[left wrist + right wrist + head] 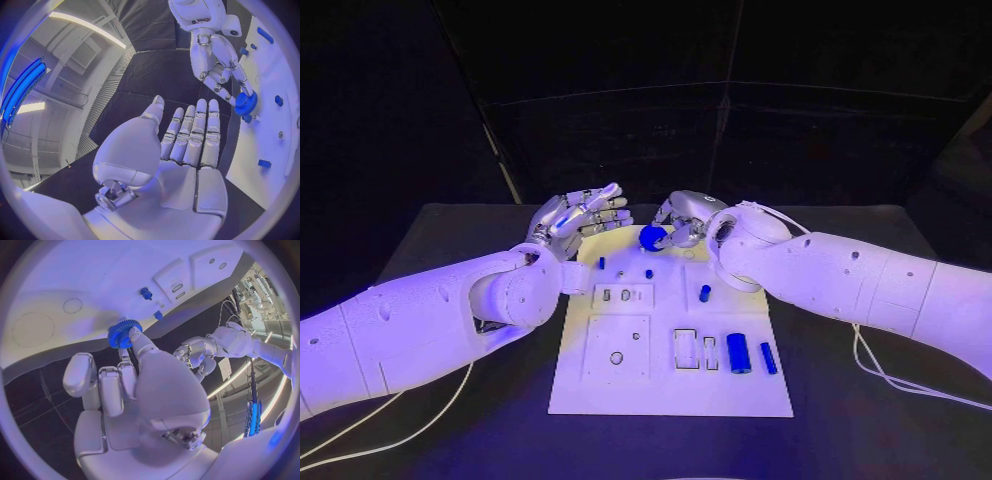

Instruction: Assemble the parts on the task board

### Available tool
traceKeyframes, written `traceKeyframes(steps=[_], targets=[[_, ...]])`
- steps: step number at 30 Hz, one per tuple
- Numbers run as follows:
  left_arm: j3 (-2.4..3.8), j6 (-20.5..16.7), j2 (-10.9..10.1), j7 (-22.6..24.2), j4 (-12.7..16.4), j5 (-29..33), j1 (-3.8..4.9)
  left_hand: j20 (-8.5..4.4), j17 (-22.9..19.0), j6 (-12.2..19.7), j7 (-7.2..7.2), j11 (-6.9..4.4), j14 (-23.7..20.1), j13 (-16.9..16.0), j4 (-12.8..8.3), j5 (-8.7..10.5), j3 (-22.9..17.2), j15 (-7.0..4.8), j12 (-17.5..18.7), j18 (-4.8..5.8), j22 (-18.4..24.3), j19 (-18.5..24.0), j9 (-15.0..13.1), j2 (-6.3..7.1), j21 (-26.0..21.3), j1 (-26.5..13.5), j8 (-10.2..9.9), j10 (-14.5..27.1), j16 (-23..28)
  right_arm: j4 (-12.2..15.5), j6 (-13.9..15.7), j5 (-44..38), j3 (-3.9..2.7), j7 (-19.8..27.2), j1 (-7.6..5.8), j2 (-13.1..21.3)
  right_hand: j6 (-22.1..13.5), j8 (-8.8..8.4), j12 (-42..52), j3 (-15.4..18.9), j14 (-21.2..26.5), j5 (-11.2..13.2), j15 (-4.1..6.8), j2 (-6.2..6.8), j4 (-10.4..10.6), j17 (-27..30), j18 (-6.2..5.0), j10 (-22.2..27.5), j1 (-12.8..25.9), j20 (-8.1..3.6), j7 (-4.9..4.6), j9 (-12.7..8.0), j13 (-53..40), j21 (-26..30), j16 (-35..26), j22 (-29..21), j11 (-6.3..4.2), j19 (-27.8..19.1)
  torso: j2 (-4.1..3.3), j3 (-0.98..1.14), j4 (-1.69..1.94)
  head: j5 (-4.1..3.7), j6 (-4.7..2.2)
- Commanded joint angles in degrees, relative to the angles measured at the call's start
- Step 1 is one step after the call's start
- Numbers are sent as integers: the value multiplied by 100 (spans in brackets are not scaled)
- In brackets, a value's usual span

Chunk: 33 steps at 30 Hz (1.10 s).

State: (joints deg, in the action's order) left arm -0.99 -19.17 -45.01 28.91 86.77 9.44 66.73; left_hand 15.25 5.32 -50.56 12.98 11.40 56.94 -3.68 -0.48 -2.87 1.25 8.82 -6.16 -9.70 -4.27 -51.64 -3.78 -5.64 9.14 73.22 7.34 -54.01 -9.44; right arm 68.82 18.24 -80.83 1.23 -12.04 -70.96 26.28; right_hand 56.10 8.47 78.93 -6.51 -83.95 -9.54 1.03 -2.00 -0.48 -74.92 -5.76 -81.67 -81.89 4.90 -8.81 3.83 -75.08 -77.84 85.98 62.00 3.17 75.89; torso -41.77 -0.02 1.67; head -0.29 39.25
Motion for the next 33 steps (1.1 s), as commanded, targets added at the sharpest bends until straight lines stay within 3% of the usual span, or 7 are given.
traceKeyframes(steps=[1,21,28,33], targets=[[5,40,3,52,1,-41,12,3,-9,49,138,19,-14,5,-32,12,-12,37,27,-62,7,-24,6,-6,-28,52,-22,33,28,-102,-93,-74,-3,80,4,-91,183,-12,-1,-46,-434,-23,21,-36,17,-676,40,-8,23,0,76,10,-346,-36,26,7,-16,36,-1,0,-2,-2,16],[6,52,26,37,-14,-41,15,3,-9,49,138,19,-13,5,-32,12,-12,37,28,-62,7,-24,5,-7,-29,51,-22,33,28,-391,-375,-162,4,26,57,-376,101,-138,-50,-102,-429,49,-9,76,58,-659,35,32,150,26,32,-3,-316,-30,15,-16,22,14,3,8,-10,37,39],[6,60,35,14,-13,-41,15,3,-9,49,138,19,-13,5,-32,12,-12,37,28,-62,7,-24,5,-7,-29,51,-22,33,28,-499,-571,-210,5,-25,57,-453,-297,-433,-203,-99,-422,213,-86,217,108,-639,21,163,276,94,-61,-21,-187,6,1,-93,111,-42,2,8,-6,48,47],[6,72,38,-4,-4,-41,15,3,-9,49,138,19,-13,5,-32,12,-12,37,28,-62,7,-24,5,-7,-29,51,-22,33,28,-543,-675,-235,5,-61,57,-482,-570,-505,-290,-43,-420,237,-114,295,142,-636,13,244,336,126,-91,-22,-112,24,-4,-128,141,-69,3,6,-10,57,53]])
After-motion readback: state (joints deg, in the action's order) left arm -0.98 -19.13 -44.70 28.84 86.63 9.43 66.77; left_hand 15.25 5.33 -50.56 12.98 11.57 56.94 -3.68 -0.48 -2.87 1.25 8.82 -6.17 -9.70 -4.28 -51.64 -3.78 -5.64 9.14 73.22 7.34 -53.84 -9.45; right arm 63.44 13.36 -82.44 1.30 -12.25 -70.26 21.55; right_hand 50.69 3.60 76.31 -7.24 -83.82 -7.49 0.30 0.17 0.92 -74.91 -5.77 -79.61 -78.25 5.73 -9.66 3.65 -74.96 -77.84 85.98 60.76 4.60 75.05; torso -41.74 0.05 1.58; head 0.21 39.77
